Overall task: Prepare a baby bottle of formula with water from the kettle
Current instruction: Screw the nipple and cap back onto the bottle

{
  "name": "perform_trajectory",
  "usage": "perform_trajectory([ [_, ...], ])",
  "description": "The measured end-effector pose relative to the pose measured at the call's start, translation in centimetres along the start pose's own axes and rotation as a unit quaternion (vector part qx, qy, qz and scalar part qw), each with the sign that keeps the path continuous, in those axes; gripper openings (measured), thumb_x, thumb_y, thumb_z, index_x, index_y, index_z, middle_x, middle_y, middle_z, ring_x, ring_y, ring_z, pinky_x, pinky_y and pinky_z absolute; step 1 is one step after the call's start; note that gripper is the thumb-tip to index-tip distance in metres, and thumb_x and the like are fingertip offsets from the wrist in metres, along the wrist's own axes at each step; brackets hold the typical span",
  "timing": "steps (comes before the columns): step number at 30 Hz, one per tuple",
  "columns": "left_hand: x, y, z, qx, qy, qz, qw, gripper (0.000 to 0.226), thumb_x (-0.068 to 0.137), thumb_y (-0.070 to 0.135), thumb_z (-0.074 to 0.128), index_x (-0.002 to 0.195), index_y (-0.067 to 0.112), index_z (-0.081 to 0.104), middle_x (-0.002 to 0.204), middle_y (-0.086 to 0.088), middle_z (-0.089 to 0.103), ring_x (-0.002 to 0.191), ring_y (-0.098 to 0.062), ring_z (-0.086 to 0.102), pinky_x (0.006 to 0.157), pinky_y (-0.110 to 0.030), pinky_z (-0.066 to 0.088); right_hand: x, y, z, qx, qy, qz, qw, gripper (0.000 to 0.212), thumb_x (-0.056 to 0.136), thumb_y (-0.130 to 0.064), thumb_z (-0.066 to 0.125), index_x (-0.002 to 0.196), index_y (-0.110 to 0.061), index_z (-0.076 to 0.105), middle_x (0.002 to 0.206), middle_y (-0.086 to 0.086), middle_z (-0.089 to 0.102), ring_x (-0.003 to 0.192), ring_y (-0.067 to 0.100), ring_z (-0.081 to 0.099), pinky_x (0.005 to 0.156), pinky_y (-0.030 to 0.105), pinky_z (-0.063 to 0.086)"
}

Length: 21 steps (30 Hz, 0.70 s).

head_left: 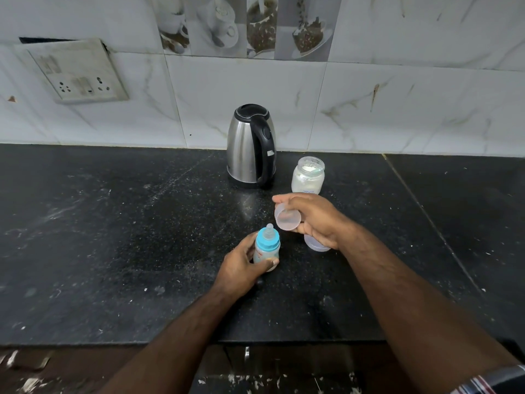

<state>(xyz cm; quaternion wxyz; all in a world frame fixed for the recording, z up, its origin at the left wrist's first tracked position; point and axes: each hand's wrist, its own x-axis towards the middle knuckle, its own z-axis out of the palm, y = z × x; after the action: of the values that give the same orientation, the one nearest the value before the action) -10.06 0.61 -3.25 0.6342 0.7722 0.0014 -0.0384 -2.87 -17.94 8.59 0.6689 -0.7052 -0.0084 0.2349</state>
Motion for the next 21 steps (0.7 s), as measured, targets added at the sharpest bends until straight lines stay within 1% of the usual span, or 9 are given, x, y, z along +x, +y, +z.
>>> perform_trajectory([
  [1, 0.0, 0.0, 0.0, 0.0, 0.0, 0.002, 1.0, 0.072, 0.076, 0.032, 0.089, 0.139, 0.042, 0.056, 0.123, 0.031, 0.069, 0.115, 0.004, 0.067, 0.076, -0.01, 0.056, -0.2, 0.0, 0.3, -0.036, 0.013, -0.037, 0.999, 0.033, 0.097, -0.006, 0.059, 0.123, -0.024, 0.07, 0.129, 0.0, 0.067, 0.121, 0.017, 0.064, 0.106, 0.043, 0.053],
  [3, 0.0, 0.0, 0.0, 0.001, 0.001, 0.004, 1.0, 0.072, 0.077, 0.029, 0.088, 0.141, 0.036, 0.057, 0.123, 0.029, 0.07, 0.115, 0.004, 0.067, 0.078, -0.01, 0.055, -0.7, 0.3, 0.9, -0.137, 0.028, -0.122, 0.983, 0.049, 0.091, -0.008, 0.073, 0.135, -0.027, 0.063, 0.129, -0.013, 0.063, 0.125, 0.007, 0.06, 0.11, 0.039, 0.05],
  [6, 0.0, 0.1, -0.1, 0.005, 0.002, 0.006, 1.0, 0.066, 0.078, 0.031, 0.087, 0.138, 0.035, 0.06, 0.118, 0.025, 0.073, 0.11, 0.001, 0.07, 0.075, -0.012, 0.058, -1.2, 0.8, 1.9, -0.255, 0.04, -0.181, 0.949, 0.063, 0.081, -0.014, 0.085, 0.138, -0.027, 0.061, 0.132, -0.008, 0.051, 0.127, 0.009, 0.054, 0.11, 0.041, 0.049],
  [8, 0.0, 0.2, -0.2, 0.013, 0.0, 0.006, 1.0, 0.06, 0.08, 0.03, 0.086, 0.134, 0.037, 0.062, 0.115, 0.021, 0.074, 0.107, -0.003, 0.072, 0.075, -0.018, 0.061, -1.5, 0.8, 2.3, -0.304, 0.024, -0.191, 0.933, 0.06, 0.077, -0.014, 0.088, 0.131, -0.027, 0.066, 0.128, -0.008, 0.046, 0.124, 0.008, 0.052, 0.109, 0.04, 0.048],
  [10, 0.0, 0.1, -0.1, 0.017, -0.005, 0.002, 1.0, 0.057, 0.081, 0.027, 0.087, 0.132, 0.037, 0.063, 0.113, 0.018, 0.076, 0.105, -0.006, 0.073, 0.081, -0.028, 0.064, -1.8, 0.4, 2.5, -0.371, -0.003, -0.196, 0.908, 0.056, 0.075, -0.014, 0.088, 0.125, -0.03, 0.069, 0.127, -0.012, 0.045, 0.119, 0.002, 0.049, 0.107, 0.028, 0.045],
  [12, 0.1, 0.1, -0.1, 0.017, -0.006, -0.002, 1.0, 0.057, 0.081, 0.026, 0.087, 0.132, 0.034, 0.063, 0.113, 0.015, 0.076, 0.104, -0.007, 0.074, 0.085, -0.035, 0.064, -2.2, 0.0, 2.6, -0.436, -0.044, -0.198, 0.877, 0.052, 0.077, -0.009, 0.086, 0.123, -0.029, 0.07, 0.131, -0.012, 0.049, 0.121, 0.003, 0.049, 0.104, 0.019, 0.04],
  [16, 0.0, 0.2, -0.2, 0.028, -0.008, 0.003, 1.0, 0.06, 0.082, 0.029, 0.087, 0.135, 0.034, 0.061, 0.117, 0.015, 0.075, 0.106, -0.004, 0.072, 0.091, -0.034, 0.061, -2.6, -0.6, 2.8, -0.516, -0.097, -0.175, 0.833, 0.051, 0.085, -0.002, 0.076, 0.129, -0.026, 0.067, 0.136, -0.007, 0.054, 0.129, 0.011, 0.051, 0.111, 0.031, 0.041],
  [18, 0.1, 0.2, -0.3, 0.03, -0.005, 0.004, 1.0, 0.062, 0.082, 0.027, 0.087, 0.137, 0.031, 0.061, 0.119, 0.015, 0.074, 0.11, 0.0, 0.07, 0.096, -0.03, 0.058, -2.6, -0.8, 2.7, -0.521, -0.087, -0.167, 0.833, 0.053, 0.085, -0.004, 0.077, 0.131, -0.026, 0.064, 0.135, -0.006, 0.053, 0.126, 0.012, 0.052, 0.109, 0.034, 0.043],
  [21, 0.1, 0.3, -0.2, 0.033, -0.003, 0.001, 0.999, 0.061, 0.081, 0.028, 0.088, 0.136, 0.032, 0.062, 0.115, 0.016, 0.075, 0.105, 0.0, 0.071, 0.087, -0.024, 0.061, -2.3, -1.3, 2.5, -0.519, -0.067, -0.159, 0.837, 0.057, 0.081, -0.012, 0.082, 0.133, -0.027, 0.062, 0.133, -0.007, 0.056, 0.121, 0.011, 0.055, 0.105, 0.035, 0.047],
])
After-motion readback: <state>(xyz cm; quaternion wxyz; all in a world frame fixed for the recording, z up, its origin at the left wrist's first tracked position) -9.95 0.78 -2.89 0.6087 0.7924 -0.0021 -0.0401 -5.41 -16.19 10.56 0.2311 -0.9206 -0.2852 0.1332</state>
